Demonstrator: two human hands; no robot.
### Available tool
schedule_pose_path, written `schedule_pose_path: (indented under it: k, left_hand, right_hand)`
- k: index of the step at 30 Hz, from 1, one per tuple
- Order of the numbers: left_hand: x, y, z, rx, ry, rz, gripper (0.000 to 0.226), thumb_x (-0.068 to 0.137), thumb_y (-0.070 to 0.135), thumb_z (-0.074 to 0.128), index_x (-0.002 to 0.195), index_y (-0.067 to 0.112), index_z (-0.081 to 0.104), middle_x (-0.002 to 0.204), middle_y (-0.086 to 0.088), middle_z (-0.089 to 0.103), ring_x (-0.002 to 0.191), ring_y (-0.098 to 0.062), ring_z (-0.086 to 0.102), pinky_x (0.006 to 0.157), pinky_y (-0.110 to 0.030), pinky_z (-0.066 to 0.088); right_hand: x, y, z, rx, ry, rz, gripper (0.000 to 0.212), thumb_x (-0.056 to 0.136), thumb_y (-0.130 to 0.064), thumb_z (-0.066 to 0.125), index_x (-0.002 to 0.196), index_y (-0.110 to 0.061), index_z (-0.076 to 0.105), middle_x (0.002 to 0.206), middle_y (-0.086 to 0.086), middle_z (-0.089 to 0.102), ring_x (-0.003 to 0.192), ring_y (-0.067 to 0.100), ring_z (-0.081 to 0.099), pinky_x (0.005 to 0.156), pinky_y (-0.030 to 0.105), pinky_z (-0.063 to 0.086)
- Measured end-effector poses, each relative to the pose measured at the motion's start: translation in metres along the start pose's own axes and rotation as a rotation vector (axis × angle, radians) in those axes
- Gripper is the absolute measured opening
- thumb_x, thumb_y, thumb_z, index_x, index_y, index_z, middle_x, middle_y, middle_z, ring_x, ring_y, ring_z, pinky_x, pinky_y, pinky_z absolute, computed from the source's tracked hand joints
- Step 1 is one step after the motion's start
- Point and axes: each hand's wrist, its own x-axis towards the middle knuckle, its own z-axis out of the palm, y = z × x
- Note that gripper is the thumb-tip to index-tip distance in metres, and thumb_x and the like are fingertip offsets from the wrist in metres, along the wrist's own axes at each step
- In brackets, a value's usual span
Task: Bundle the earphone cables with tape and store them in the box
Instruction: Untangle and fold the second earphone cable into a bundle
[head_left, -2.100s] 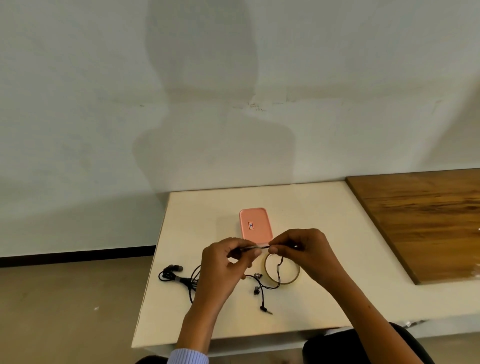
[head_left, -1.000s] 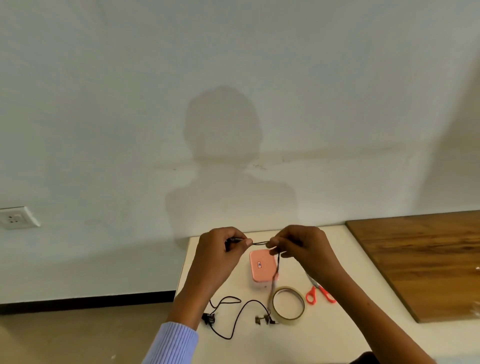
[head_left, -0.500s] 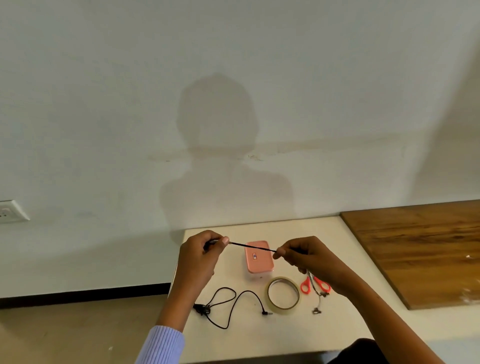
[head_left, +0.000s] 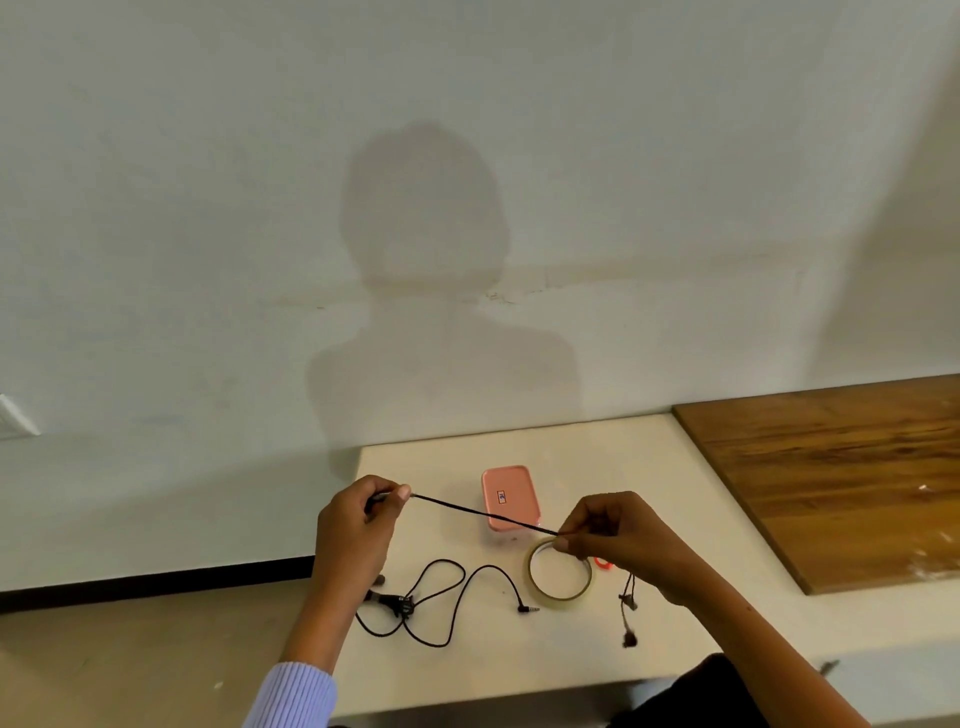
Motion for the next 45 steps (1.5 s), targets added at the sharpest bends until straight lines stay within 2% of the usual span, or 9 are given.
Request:
schedule_pose_path:
  k: [5, 11, 15, 19, 24, 34, 38, 41, 45]
  left_hand:
    - [-0.002, -0.004, 0.002, -0.012, -0.020, -0.034, 0.014, 0.090, 0.021, 0.060, 0.087, 0.009, 0.066, 0.063, -0.003, 0.056, 0.055, -0.017, 0.049, 0.044, -0.022, 0.042]
    - [-0.005, -0.010, 0.008, -0.069, -0.049, -0.113, 0.013, 0.091, 0.020, 0.059, 0.087, 0.010, 0.066, 0.065, -0.005, 0.054, 0.059, -0.018, 0.048, 0.048, -0.026, 0.042]
    - [-0.007, -0.015, 0.010, -0.115, -0.037, -0.155, 0.012, 0.092, 0.021, 0.058, 0.086, 0.014, 0.065, 0.066, -0.003, 0.054, 0.062, -0.015, 0.050, 0.050, -0.025, 0.043]
    - [-0.008, -0.022, 0.011, -0.151, -0.021, -0.186, 0.013, 0.092, 0.019, 0.057, 0.082, 0.015, 0.065, 0.067, -0.004, 0.055, 0.062, -0.015, 0.049, 0.050, -0.027, 0.044]
    - [-0.007, -0.028, 0.012, -0.175, -0.019, -0.208, 0.013, 0.092, 0.019, 0.058, 0.081, 0.017, 0.065, 0.071, -0.004, 0.057, 0.064, -0.015, 0.049, 0.050, -0.027, 0.044]
    - [-0.008, -0.037, 0.015, -0.129, -0.029, -0.204, 0.014, 0.091, 0.018, 0.058, 0.079, 0.021, 0.064, 0.075, -0.005, 0.059, 0.064, -0.020, 0.050, 0.052, -0.026, 0.042]
    - [-0.013, -0.032, 0.029, 0.034, -0.179, -0.136, 0.025, 0.092, 0.010, 0.057, 0.110, 0.023, 0.069, 0.107, -0.003, 0.067, 0.045, -0.016, 0.056, 0.042, -0.025, 0.045]
    - [-0.023, -0.017, 0.053, 0.073, -0.331, -0.075, 0.044, 0.094, 0.004, 0.049, 0.134, 0.024, 0.052, 0.149, 0.004, 0.035, 0.061, -0.011, 0.067, 0.037, -0.018, 0.046]
    - [-0.039, 0.000, 0.079, -0.005, -0.454, 0.007, 0.031, 0.091, 0.016, 0.058, 0.122, 0.023, 0.062, 0.123, -0.002, 0.063, 0.064, -0.011, 0.068, 0.043, -0.022, 0.051]
  right_hand:
    - [0.002, 0.007, 0.000, -0.032, 0.045, 0.064, 0.023, 0.088, -0.023, 0.063, 0.086, -0.001, 0.072, 0.067, -0.007, 0.068, 0.049, 0.004, 0.039, 0.047, 0.019, 0.028]
    - [0.001, 0.018, -0.001, 0.040, 0.093, 0.108, 0.019, 0.089, -0.025, 0.062, 0.091, -0.007, 0.069, 0.061, 0.003, 0.066, 0.056, 0.015, 0.041, 0.049, 0.021, 0.030]
    - [-0.002, 0.031, 0.000, 0.013, 0.095, 0.142, 0.035, 0.073, -0.037, 0.074, 0.084, -0.005, 0.066, 0.059, 0.002, 0.065, 0.054, 0.013, 0.041, 0.048, 0.021, 0.030]
    - [0.000, 0.038, -0.002, 0.045, 0.091, 0.149, 0.021, 0.072, -0.025, 0.079, 0.079, -0.009, 0.070, 0.071, 0.007, 0.068, 0.058, 0.007, 0.054, 0.051, 0.019, 0.038]
    - [0.001, 0.043, -0.002, 0.071, 0.104, 0.142, 0.016, 0.084, -0.023, 0.068, 0.080, -0.009, 0.074, 0.068, 0.001, 0.065, 0.058, 0.010, 0.039, 0.047, 0.019, 0.030]
    - [0.000, 0.044, -0.001, 0.031, 0.112, 0.171, 0.017, 0.091, -0.015, 0.058, 0.085, -0.013, 0.074, 0.066, -0.001, 0.066, 0.057, 0.006, 0.044, 0.049, 0.018, 0.034]
    - [0.002, 0.043, 0.006, -0.012, 0.133, 0.166, 0.017, 0.091, -0.019, 0.059, 0.085, -0.015, 0.074, 0.066, -0.004, 0.068, 0.055, 0.005, 0.044, 0.048, 0.016, 0.035]
    - [0.004, 0.039, 0.018, -0.050, 0.127, 0.131, 0.017, 0.090, -0.023, 0.060, 0.084, -0.015, 0.074, 0.066, -0.005, 0.068, 0.051, 0.003, 0.045, 0.048, 0.013, 0.036]
    - [0.005, 0.036, 0.031, -0.050, 0.112, 0.064, 0.016, 0.087, -0.029, 0.064, 0.079, -0.020, 0.075, 0.066, -0.006, 0.069, 0.059, 0.017, 0.047, 0.054, 0.025, 0.039]
